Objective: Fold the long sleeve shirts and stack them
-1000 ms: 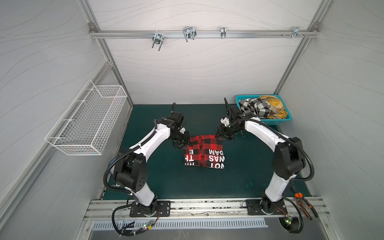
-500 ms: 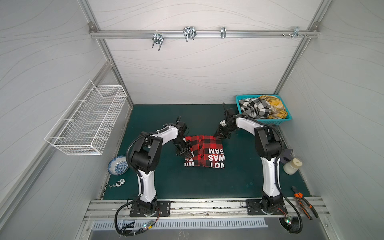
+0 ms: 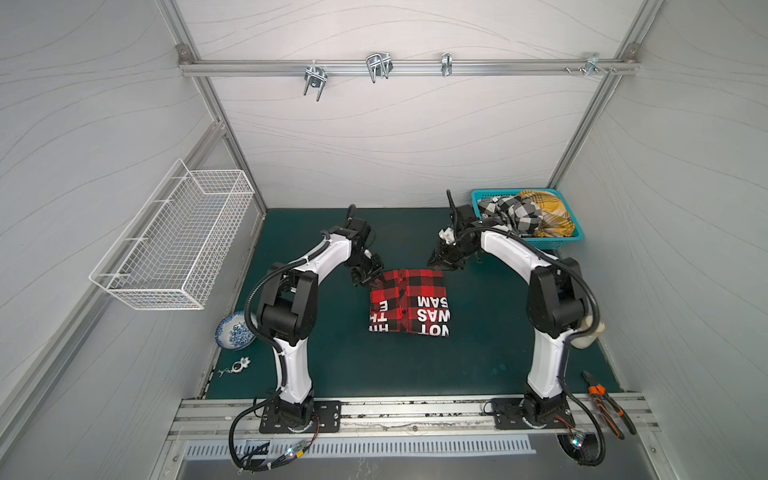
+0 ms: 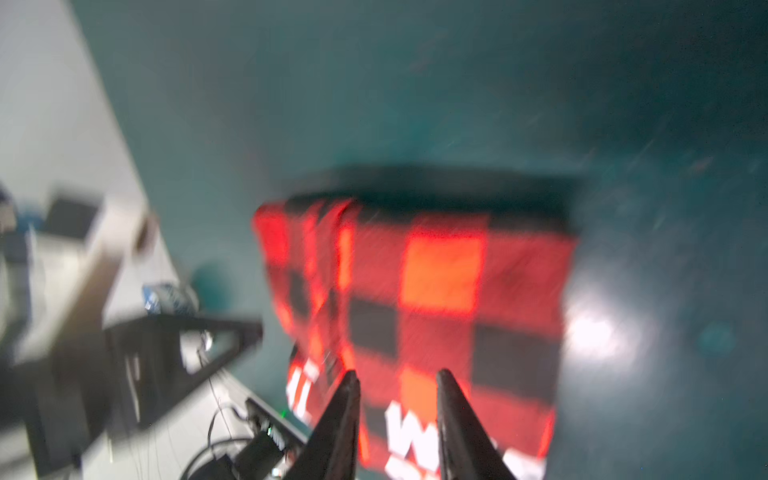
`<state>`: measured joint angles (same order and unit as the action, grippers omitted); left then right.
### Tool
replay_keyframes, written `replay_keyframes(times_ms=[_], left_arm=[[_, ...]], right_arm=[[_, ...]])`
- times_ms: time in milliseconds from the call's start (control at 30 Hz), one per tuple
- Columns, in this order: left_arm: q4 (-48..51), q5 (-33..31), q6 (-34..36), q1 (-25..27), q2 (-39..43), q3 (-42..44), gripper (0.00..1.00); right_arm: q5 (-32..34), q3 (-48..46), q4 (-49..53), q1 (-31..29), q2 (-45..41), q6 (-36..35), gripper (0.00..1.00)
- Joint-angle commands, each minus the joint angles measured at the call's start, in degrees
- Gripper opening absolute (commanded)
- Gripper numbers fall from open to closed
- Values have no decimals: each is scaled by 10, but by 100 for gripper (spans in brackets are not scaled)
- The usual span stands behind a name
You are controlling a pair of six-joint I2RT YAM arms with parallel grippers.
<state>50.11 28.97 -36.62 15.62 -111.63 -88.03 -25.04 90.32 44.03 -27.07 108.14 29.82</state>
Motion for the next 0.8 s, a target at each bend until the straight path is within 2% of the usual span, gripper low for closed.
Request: replay_keyframes(times_ms=[0,200,367,533,667,767], left_arm=[[-1,1,-8,-19,-53,-38,24],[-19,15,-20,-19,-125,-77,21],[-16,13,-16,-19,-159,-96,19],[-17,5,-18,-21,-186,-113,19],[-13,7,-16,-23,-206,-127,21],[-18,17,-17,-22,-180,-121,24]], right_arm=[[-29,-50,20,-64,-39,-7,32],[-64,-116,-43,-138,-33,33,17],[-76,-128,-69,-161,28,33,14],[-54,-164,-77,-145,70,26,14],[-47,-190,-69,-145,76,12,14],[-43,-183,-45,-146,55,-2,16]])
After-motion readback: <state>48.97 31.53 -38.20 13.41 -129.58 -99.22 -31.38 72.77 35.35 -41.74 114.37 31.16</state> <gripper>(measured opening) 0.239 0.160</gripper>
